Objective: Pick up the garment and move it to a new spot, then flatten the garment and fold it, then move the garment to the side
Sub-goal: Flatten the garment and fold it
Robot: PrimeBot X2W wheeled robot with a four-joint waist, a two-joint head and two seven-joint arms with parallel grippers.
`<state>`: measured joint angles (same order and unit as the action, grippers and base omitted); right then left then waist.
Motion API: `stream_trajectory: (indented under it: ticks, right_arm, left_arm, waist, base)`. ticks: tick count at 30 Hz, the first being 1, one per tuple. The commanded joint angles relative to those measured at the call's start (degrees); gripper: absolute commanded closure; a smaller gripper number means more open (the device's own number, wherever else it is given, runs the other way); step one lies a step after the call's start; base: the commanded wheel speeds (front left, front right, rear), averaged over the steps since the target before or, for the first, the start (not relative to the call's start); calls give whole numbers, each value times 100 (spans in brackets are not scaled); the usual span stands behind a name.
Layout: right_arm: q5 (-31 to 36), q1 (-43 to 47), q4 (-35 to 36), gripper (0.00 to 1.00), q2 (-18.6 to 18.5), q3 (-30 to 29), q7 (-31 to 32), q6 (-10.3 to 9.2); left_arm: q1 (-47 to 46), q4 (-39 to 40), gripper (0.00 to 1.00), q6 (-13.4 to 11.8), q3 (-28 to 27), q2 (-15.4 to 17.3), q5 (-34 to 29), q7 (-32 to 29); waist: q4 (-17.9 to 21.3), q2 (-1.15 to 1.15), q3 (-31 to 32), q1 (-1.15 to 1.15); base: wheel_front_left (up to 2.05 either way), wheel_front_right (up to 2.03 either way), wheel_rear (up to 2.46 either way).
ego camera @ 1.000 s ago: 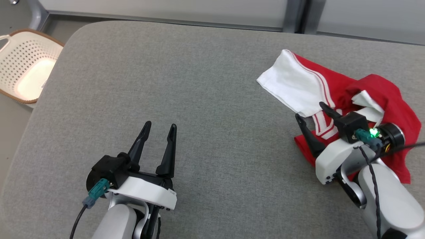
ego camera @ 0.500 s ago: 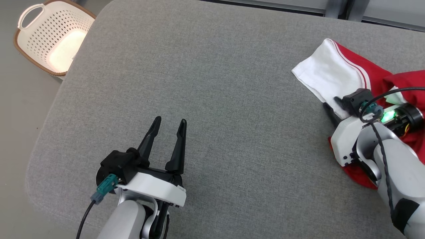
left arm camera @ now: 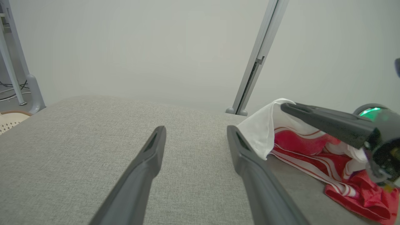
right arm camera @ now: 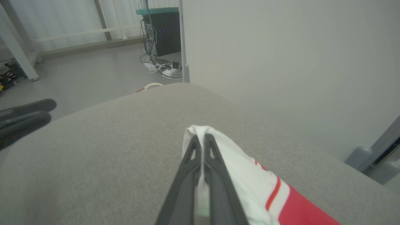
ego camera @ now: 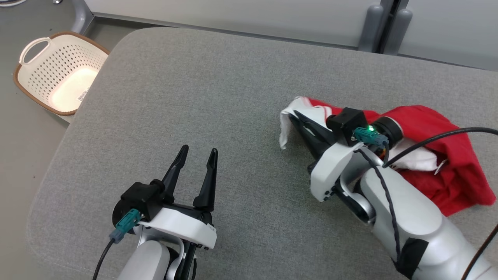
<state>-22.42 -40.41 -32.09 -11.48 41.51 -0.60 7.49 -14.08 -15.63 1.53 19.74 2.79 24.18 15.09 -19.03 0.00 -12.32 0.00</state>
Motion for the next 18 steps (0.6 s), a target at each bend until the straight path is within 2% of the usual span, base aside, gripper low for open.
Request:
stream_trajectory:
  ticks: [1, 7, 11, 15, 18]
  right_arm:
    - [-73, -61, 48, 100, 44, 23, -33, 0]
    - [-763, -398, 841, 100, 263, 296, -177, 0]
    - [-1060, -823, 1105, 100, 222, -86, -219, -1]
    - [-852, -1406, 726, 100, -16, -623, -95, -1]
    - [-544, -1893, 77, 100, -203, -933, -12, 0]
  left_arm:
    - [68, -12, 0, 24, -17, 22, -14, 8]
    - [210, -8, 0, 32, -91, 22, -21, 8]
    - [250, 23, 0, 41, -132, 19, 6, 8]
    - [212, 85, 0, 46, -86, 20, 73, 8]
    - [147, 124, 0, 25, 5, 22, 173, 8]
  waist:
    - [4, 0, 72, 0]
    - [-130, 0, 213, 0]
    - [-264, 0, 163, 0]
    - [-422, 0, 10, 0]
    - [-548, 0, -138, 0]
  base:
    - [0, 0, 0]
    - [0, 0, 0]
    - [0, 0, 0]
    - [0, 0, 0]
    - [0, 0, 0]
